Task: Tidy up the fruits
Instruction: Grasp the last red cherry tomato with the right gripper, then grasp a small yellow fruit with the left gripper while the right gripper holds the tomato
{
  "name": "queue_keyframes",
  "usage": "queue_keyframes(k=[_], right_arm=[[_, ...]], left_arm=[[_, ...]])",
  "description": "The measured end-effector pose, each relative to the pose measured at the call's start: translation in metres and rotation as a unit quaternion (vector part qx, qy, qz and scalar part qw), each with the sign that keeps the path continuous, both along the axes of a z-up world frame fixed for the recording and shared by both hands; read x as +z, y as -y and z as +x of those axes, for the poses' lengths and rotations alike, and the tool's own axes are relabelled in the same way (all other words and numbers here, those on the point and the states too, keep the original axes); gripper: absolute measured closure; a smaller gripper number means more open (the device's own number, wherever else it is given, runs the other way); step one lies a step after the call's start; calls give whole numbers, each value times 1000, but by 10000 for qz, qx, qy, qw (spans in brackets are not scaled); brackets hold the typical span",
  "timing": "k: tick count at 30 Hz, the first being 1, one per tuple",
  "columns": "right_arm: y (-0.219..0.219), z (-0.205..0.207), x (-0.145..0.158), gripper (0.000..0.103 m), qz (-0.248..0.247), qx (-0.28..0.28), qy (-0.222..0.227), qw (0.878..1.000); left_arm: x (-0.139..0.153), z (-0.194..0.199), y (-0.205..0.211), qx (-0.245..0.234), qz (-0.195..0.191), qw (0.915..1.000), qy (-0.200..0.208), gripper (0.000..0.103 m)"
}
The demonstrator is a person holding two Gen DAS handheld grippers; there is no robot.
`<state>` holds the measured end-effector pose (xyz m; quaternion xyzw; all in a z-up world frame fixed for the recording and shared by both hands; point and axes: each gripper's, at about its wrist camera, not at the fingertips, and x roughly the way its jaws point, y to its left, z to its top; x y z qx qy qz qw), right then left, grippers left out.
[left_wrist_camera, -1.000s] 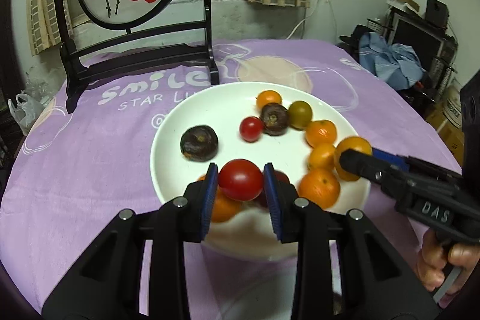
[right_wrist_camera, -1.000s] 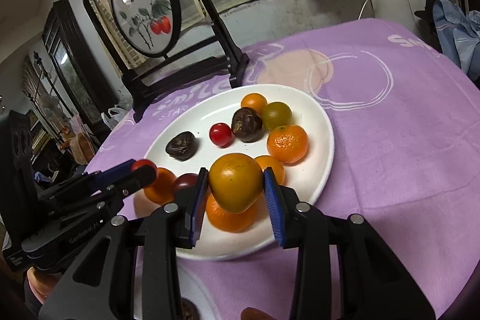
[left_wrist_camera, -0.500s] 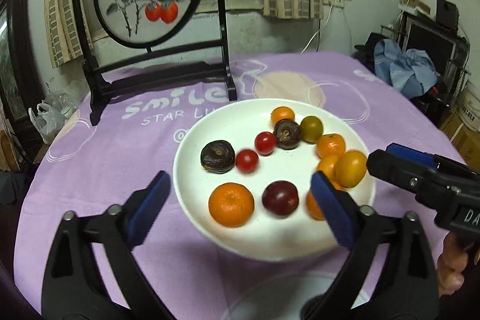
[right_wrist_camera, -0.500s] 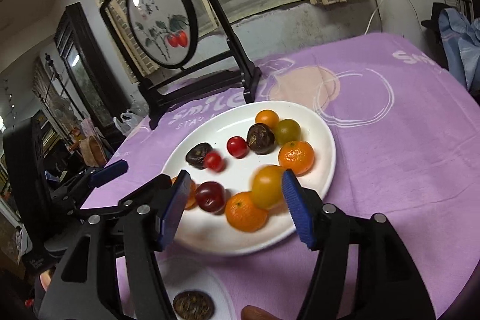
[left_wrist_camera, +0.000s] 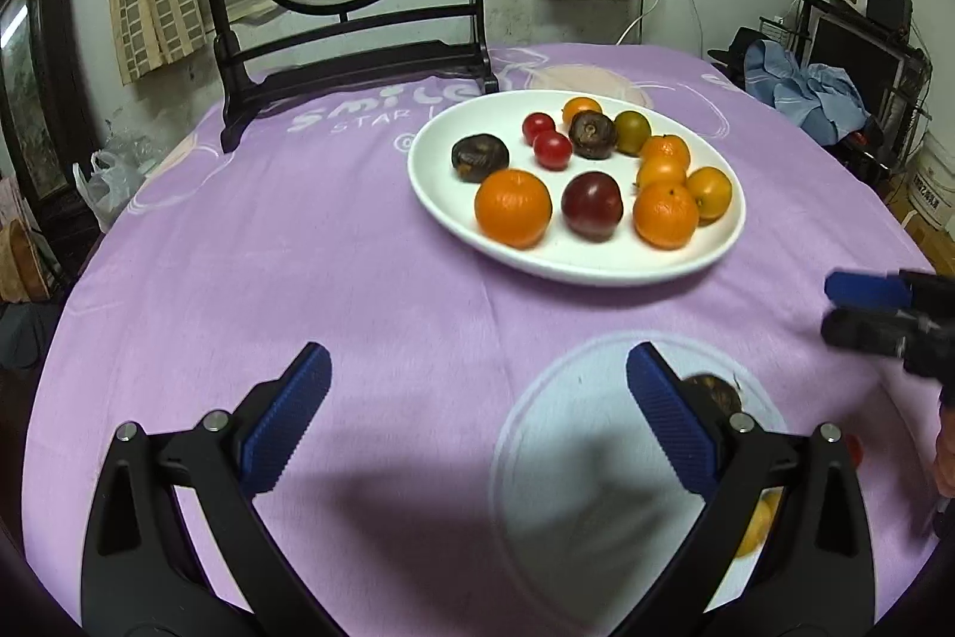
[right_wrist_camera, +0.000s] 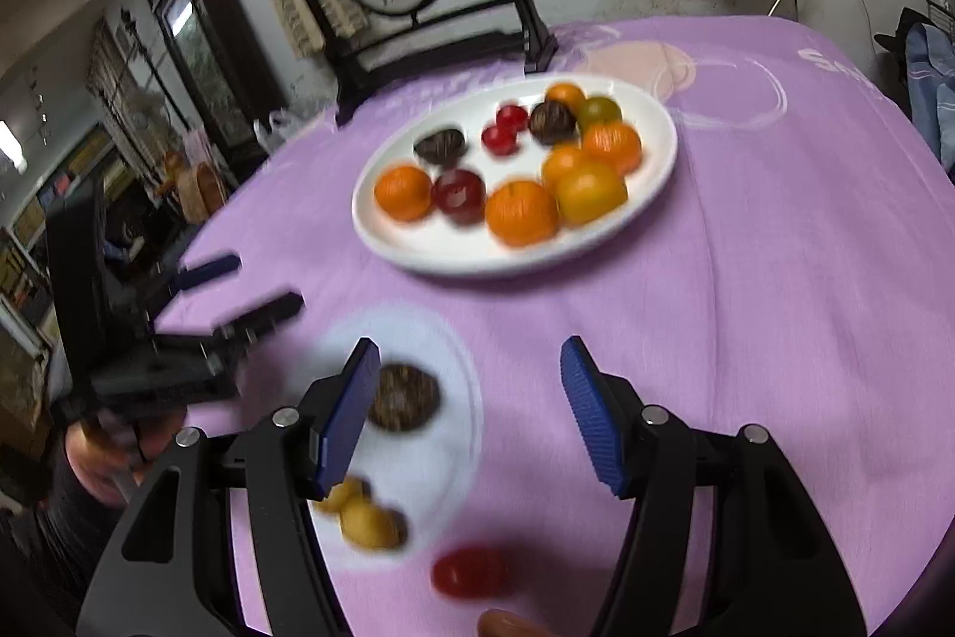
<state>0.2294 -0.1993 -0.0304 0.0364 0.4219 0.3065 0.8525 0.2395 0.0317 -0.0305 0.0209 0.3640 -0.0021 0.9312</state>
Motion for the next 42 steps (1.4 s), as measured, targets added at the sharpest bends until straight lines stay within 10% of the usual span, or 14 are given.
queue_keyframes(k=[15,28,34,42], right_arm=[[-3,-65,-23,56,-1372,466,244,9891],[-12,-47,-18,73,-1303,345,271,9905],[3,1,15,73,166,-291,597,9977],[8,-1,1,73,150,-329,220,9991]], left_arm=[[10,-11,0,26,172,9997,173,2],[11,-13,-1,-18,204,9997,152,2],[0,-21,13,-1464,-336,9886,-133,2],[-17,-57,48,-3088,225,9508,-137,31]])
